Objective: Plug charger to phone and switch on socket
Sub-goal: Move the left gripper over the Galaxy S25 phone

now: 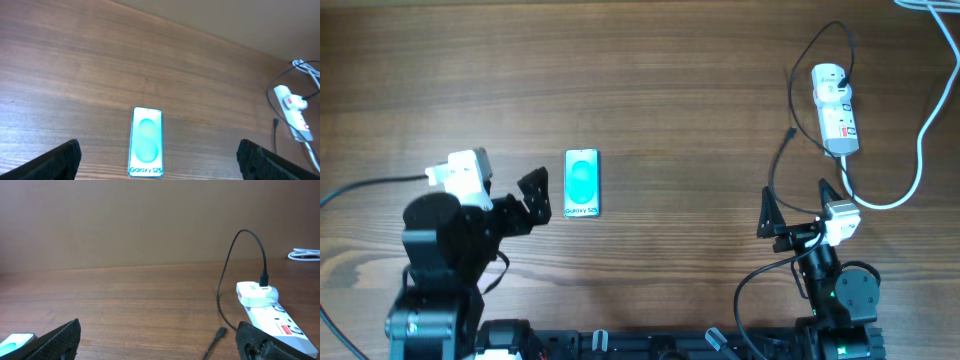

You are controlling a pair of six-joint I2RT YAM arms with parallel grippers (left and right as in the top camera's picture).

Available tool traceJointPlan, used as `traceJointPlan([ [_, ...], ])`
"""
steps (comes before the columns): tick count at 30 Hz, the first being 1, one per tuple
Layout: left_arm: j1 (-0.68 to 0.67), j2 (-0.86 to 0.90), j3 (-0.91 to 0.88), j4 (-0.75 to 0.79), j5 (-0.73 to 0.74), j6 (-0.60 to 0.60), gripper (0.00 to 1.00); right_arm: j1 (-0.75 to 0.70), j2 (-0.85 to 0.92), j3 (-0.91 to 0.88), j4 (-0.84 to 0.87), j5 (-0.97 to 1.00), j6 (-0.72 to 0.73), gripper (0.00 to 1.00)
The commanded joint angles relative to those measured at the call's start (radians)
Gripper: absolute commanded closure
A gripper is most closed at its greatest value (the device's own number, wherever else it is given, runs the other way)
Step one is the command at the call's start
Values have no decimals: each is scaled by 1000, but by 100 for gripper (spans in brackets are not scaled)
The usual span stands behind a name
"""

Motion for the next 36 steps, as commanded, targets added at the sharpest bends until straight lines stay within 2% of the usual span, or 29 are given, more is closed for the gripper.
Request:
traceJointPlan([
  [1, -4, 102, 151, -69, 45, -5, 0, -6, -7, -1, 2, 17, -18, 0],
  [9, -4, 399, 485, -291, 45, 3, 0, -6, -7, -1, 2, 17, -18, 0],
  [13, -5, 587, 658, -485, 46, 4, 0, -6, -7, -1, 3, 17, -18, 0],
  [16, -32, 682, 691, -577, 43, 42, 0, -6, -7, -1, 3, 17, -18, 0],
  [19, -89, 737, 690, -606, 41, 60, 0, -6, -7, -1, 3, 17, -18, 0],
  [26, -129, 846, 623, -583, 73, 60, 0, -6, -7, -1, 3, 17, -18, 0],
  [29, -129, 885, 536, -501, 3, 59, 0, -6, -7, -1, 3, 17, -18, 0],
  [36, -180, 905, 304, -290, -47, 59, 0, -6, -7, -1, 3, 17, -19, 0],
])
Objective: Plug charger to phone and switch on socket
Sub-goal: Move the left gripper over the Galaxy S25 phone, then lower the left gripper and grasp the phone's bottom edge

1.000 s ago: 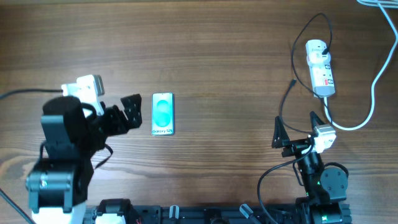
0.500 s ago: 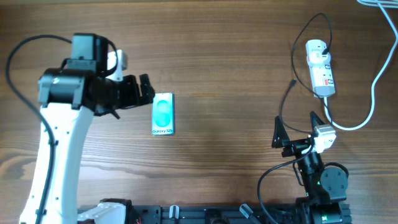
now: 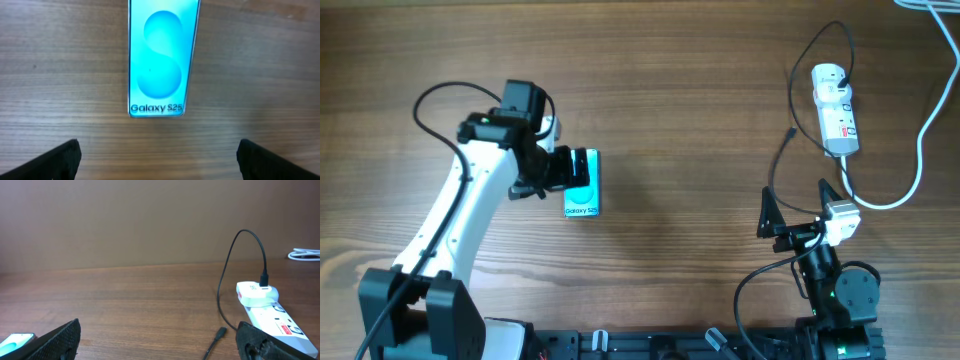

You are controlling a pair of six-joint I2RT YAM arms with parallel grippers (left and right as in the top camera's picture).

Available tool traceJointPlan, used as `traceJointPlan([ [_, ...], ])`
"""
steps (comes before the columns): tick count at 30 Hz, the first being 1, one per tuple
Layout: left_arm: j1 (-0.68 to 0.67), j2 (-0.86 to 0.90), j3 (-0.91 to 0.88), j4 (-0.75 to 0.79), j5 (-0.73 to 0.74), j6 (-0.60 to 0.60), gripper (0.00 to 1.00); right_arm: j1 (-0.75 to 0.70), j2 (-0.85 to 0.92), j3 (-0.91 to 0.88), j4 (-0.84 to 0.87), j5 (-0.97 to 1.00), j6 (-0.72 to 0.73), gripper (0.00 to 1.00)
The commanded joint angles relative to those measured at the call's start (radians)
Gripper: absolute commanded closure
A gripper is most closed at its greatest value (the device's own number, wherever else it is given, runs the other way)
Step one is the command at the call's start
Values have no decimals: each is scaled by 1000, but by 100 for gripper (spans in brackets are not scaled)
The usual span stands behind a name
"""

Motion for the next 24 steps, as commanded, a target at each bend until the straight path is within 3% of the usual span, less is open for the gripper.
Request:
traceJointPlan([
  [1, -51, 13, -83, 90, -78, 15, 0, -6, -7, -1, 3, 17, -19, 0],
  [5, -121, 74, -94, 168, -157, -5, 0, -6, -7, -1, 3, 17, -18, 0],
  [10, -129, 141, -94, 212, -157, -169, 0, -6, -7, -1, 3, 17, -18, 0],
  [19, -130, 192, -103, 240, -157, -169, 0, -6, -7, -1, 2, 17, -18, 0],
  [24, -131, 207, -247, 356, -156, -169, 0, -6, -7, -1, 3, 17, -18, 0],
])
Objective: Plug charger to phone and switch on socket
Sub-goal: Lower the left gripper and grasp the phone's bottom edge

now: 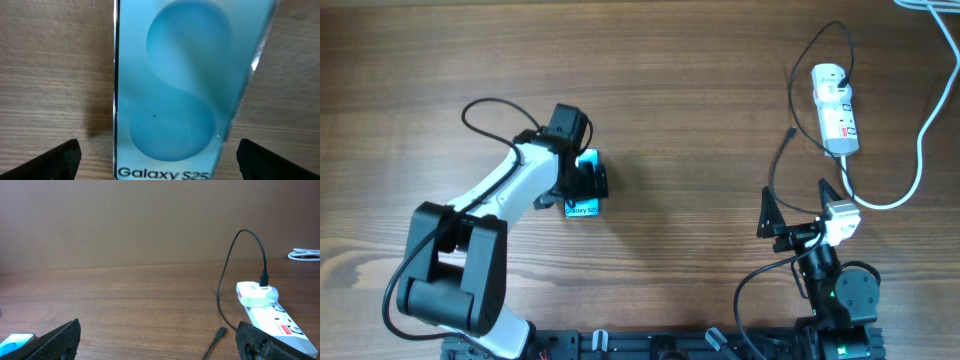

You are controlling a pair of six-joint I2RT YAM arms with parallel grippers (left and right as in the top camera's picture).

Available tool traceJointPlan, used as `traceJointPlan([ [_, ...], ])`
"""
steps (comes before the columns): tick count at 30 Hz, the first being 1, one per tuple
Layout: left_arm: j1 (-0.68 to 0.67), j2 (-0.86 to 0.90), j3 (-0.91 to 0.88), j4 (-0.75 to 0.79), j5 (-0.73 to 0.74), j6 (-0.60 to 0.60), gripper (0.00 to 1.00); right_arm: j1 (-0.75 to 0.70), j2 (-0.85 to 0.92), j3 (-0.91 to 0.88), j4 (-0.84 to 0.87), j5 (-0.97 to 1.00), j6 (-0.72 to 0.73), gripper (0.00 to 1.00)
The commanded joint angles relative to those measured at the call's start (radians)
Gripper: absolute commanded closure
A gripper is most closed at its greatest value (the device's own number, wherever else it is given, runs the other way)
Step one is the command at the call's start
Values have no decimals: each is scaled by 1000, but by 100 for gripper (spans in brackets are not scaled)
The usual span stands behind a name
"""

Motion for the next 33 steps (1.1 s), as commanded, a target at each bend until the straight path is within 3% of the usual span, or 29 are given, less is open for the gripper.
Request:
traceJointPlan([
  [1, -4, 15, -76, 49, -9, -13, 0, -6, -7, -1, 3, 17, -18, 0],
  [9, -5, 15, -172, 166, 10, -6, 0, -6, -7, -1, 3, 17, -18, 0],
  [21, -27, 15, -183, 182, 6, 35, 0, -6, -7, -1, 3, 17, -18, 0],
  [30, -27, 15, -261, 329, 6, 37, 0, -6, -7, -1, 3, 17, -18, 0],
  [33, -27, 15, -261, 338, 40, 93, 0, -6, -7, -1, 3, 17, -18, 0],
])
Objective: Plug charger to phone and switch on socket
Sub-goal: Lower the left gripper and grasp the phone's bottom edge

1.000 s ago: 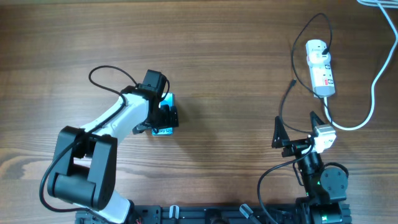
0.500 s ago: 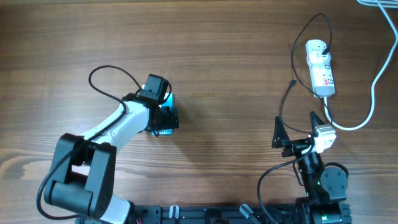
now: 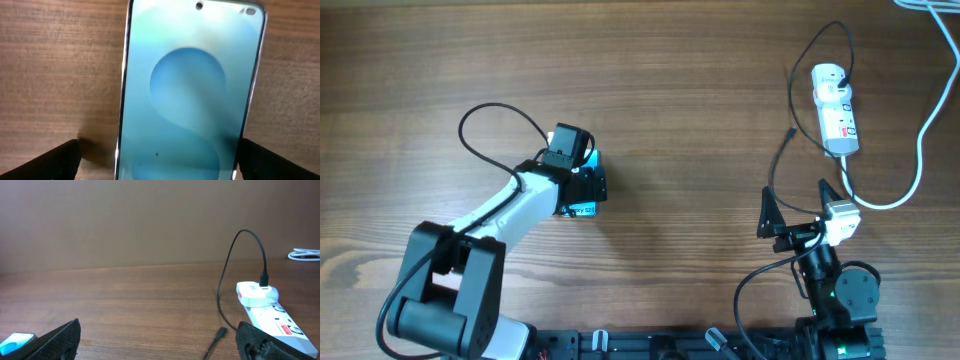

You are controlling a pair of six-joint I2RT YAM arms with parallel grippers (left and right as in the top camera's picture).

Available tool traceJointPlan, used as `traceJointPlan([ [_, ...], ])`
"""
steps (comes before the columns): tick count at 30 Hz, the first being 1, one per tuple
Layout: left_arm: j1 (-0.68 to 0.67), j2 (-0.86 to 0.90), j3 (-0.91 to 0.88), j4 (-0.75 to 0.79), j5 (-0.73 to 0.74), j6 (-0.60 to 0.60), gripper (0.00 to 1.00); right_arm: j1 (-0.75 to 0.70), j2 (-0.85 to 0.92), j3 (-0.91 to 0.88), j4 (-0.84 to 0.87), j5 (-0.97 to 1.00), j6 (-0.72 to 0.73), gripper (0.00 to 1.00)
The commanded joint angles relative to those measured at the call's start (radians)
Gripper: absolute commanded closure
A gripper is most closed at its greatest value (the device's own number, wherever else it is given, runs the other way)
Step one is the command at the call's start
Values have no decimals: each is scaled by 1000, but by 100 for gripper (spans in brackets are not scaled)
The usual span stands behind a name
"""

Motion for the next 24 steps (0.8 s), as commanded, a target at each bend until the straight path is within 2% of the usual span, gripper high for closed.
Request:
traceJointPlan([
  [1, 2, 93, -67, -1, 159, 47, 5, -6, -7, -1, 2, 17, -18, 0],
  [2, 2, 93, -67, -8, 159, 47, 14, -6, -7, -1, 3, 17, -18, 0],
  [3, 2, 93, -67, -17, 160, 47, 19, -6, -7, -1, 3, 17, -18, 0],
  [5, 2, 93, -67, -31, 191, 47, 22, -6, -7, -1, 2, 17, -18, 0],
  [7, 2, 93, -67, -61, 213, 46, 31, -6, -7, -1, 3, 17, -18, 0],
  [9, 2, 93, -67, -92, 222, 39, 32, -6, -7, -1, 2, 17, -18, 0],
  [11, 2, 93, -67, -107, 240, -48, 36, -6, -7, -1, 3, 17, -18, 0],
  [16, 2, 93, -67, -107, 257, -234, 34, -6, -7, -1, 3, 17, -18, 0],
  [18, 2, 93, -67, -105, 256, -254, 38, -6, -7, -1, 3, 17, -19, 0],
  [24, 2, 93, -66, -106, 257, -254, 37, -6, -7, -1, 3, 17, -18, 0],
])
